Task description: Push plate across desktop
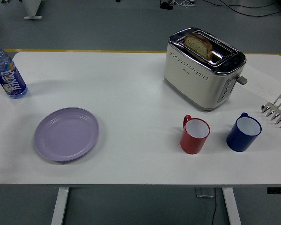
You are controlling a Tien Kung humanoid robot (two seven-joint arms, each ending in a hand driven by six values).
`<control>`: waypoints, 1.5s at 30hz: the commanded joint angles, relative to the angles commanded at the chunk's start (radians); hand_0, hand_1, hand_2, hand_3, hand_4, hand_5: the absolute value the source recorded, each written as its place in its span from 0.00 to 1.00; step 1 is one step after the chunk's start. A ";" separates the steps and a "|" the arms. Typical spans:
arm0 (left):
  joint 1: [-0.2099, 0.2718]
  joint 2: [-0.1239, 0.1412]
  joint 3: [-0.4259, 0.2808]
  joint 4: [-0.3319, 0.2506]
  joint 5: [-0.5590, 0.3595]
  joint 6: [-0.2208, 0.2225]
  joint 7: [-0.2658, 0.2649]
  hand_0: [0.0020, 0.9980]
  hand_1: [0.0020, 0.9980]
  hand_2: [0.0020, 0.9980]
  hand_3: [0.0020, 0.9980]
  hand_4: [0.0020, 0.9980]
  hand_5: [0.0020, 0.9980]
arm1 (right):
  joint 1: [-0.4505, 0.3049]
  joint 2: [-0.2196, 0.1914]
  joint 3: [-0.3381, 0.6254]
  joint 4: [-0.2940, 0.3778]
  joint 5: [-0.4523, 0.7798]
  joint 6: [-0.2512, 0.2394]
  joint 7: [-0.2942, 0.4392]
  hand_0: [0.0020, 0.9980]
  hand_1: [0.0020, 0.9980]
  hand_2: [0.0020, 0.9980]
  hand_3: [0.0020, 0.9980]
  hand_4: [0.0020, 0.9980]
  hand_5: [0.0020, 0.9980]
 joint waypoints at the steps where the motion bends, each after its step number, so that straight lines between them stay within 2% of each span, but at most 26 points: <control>1: 0.001 0.000 0.005 0.000 0.001 0.003 -0.006 0.84 0.86 0.87 0.80 0.52 1.00 | 0.001 0.000 0.000 0.000 0.000 0.000 0.000 0.72 0.68 0.80 0.73 0.51 0.55; 3: 0.002 -0.001 0.013 0.001 0.006 0.011 -0.016 0.84 0.86 0.87 0.80 0.52 1.00 | 0.003 0.001 0.000 -0.001 -0.001 0.000 0.000 0.72 0.68 0.80 0.73 0.51 0.55; 4: 0.002 -0.002 0.015 0.002 0.008 0.014 -0.021 0.86 0.88 0.91 0.84 0.53 1.00 | 0.004 0.002 0.000 -0.001 -0.001 0.000 0.000 0.72 0.68 0.80 0.73 0.51 0.55; 9: 0.002 -0.013 0.022 0.009 0.015 0.038 -0.047 0.86 0.88 0.91 0.84 0.53 1.00 | 0.007 0.004 0.008 -0.003 -0.012 -0.001 -0.003 0.72 0.68 0.80 0.73 0.51 0.55; 10: 0.003 -0.016 0.027 0.010 0.019 0.046 -0.055 0.86 0.89 0.93 0.90 0.53 1.00 | 0.007 0.005 0.012 -0.004 -0.017 -0.001 -0.004 0.72 0.68 0.80 0.73 0.51 0.55; 13: 0.007 -0.027 0.037 0.013 0.028 0.058 -0.064 0.86 0.89 0.93 0.90 0.53 1.00 | 0.009 0.007 0.019 -0.006 -0.028 -0.002 -0.007 0.72 0.68 0.80 0.73 0.51 0.55; 24: 0.024 -0.067 0.076 0.021 0.045 0.042 -0.059 0.84 0.88 0.93 0.92 0.54 1.00 | 0.008 0.015 0.049 -0.007 -0.071 -0.010 -0.022 0.72 0.69 0.80 0.73 0.51 0.55; 29: 0.035 -0.098 0.102 0.030 0.047 0.044 -0.067 0.84 0.88 0.92 0.92 0.54 1.00 | 0.004 0.019 0.056 -0.007 -0.078 -0.013 -0.028 0.72 0.68 0.80 0.73 0.51 0.55; 39: 0.024 -0.167 0.100 0.056 0.047 0.036 -0.072 0.83 0.87 0.91 0.91 0.54 1.00 | -0.006 0.022 0.079 -0.011 -0.109 -0.016 -0.038 0.72 0.68 0.80 0.73 0.51 0.55; 45: 0.020 -0.192 0.102 0.063 0.049 0.028 -0.069 0.83 0.87 0.91 0.91 0.54 1.00 | -0.008 0.021 0.080 -0.012 -0.116 -0.014 -0.037 0.72 0.68 0.80 0.73 0.51 0.55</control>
